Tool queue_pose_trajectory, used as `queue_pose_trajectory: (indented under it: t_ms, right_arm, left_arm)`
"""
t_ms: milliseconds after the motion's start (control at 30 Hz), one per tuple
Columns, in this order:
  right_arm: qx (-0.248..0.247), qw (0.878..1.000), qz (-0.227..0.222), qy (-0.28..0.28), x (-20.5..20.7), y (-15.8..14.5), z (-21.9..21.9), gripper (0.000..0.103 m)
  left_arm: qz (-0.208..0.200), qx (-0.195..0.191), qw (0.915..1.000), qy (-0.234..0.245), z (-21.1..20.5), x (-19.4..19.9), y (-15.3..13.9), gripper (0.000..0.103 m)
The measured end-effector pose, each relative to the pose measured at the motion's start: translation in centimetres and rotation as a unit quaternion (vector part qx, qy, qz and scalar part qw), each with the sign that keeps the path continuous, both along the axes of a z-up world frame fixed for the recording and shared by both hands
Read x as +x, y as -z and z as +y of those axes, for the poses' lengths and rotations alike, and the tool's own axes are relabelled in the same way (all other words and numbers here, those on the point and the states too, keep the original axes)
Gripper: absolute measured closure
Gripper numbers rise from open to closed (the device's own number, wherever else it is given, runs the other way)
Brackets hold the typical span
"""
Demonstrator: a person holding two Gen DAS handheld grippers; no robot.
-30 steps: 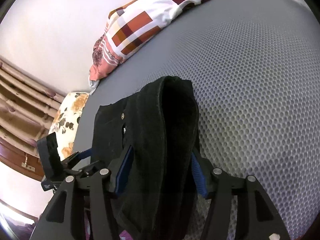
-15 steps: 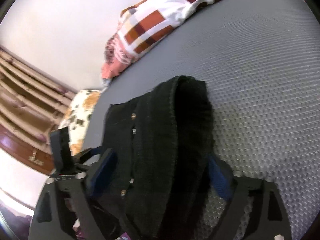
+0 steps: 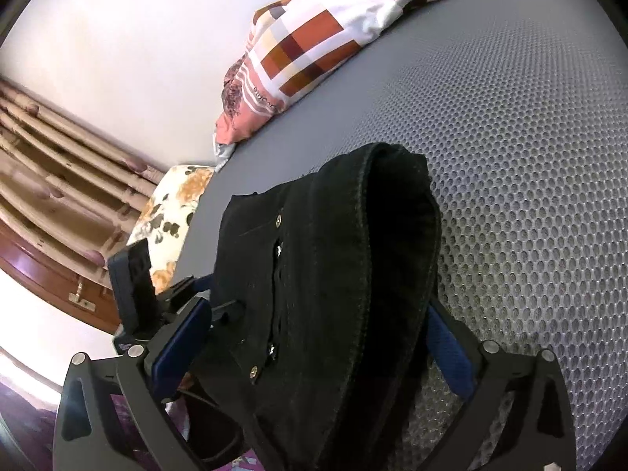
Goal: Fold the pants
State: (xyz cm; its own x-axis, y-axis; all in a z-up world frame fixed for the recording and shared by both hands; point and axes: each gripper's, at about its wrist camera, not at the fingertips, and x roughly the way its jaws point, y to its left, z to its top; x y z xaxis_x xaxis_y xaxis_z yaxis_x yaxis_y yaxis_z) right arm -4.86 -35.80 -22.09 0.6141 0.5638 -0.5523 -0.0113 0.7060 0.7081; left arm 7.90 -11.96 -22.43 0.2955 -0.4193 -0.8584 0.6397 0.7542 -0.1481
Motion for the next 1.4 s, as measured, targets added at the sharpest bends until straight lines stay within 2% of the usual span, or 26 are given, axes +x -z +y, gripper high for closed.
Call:
queue_pose_trajectory:
  t_ms: [200,500,633,733,800,867,967,1033,1200,1267,1400]
  right_arm:
    - [0.041,0.999,0.0,0.013,0.0,0.5,-1.0,0.001]
    - [0.037,0.999,0.017,0.003,0.6,0.2,-1.0,0.002]
    - [-0.018,1.0,0.022,-0.008,0.8,-0.2,-0.1,0.014]
    - [-0.028,0.999,0.024,-0.015,0.8,-0.3,0.0,0.018]
    - [-0.029,0.999,0.028,-0.019,0.8,-0.3,-0.1,0.026]
    - [-0.021,0.999,0.034,-0.029,0.7,-0.1,-0.1,0.031]
    - [0.027,0.997,0.047,-0.061,0.4,0.5,-0.3,0.031]
    - [0.019,0.996,0.053,-0.068,0.4,0.6,-0.4,0.035]
    - [0.043,0.994,0.067,-0.068,1.3,1.1,-1.6,0.036]
    - [0.055,0.994,0.063,-0.069,1.7,1.3,-1.6,0.034]
    - [0.047,0.994,0.051,-0.084,2.4,1.1,-0.5,0.032]
  left_arm:
    - [-0.015,0.01,0.9998,0.011,-0.5,-0.3,-0.1,0.0]
    - [-0.009,0.009,0.9999,0.01,-0.5,-0.2,0.0,0.0]
    - [-0.011,0.009,0.9999,0.01,-0.6,-0.3,0.0,0.0]
    - [-0.012,0.01,0.9998,0.01,-0.5,-0.2,0.0,0.0]
    - [-0.017,0.012,0.9998,0.009,-0.5,-0.3,-0.1,0.0]
    - [-0.025,0.016,0.9995,0.008,-0.6,-0.5,-0.1,0.0]
    - [-0.036,0.022,0.999,0.011,-0.7,-0.8,-0.2,0.0]
    - [-0.035,0.023,0.9991,0.012,-0.7,-0.7,-0.2,0.0]
    - [-0.036,0.022,0.9989,0.019,-0.8,-0.7,-0.2,0.001]
    - [-0.041,0.02,0.9986,0.028,-0.9,-1.1,-0.4,0.008]
    - [-0.045,0.018,0.9983,0.033,-1.0,-1.5,-0.6,0.012]
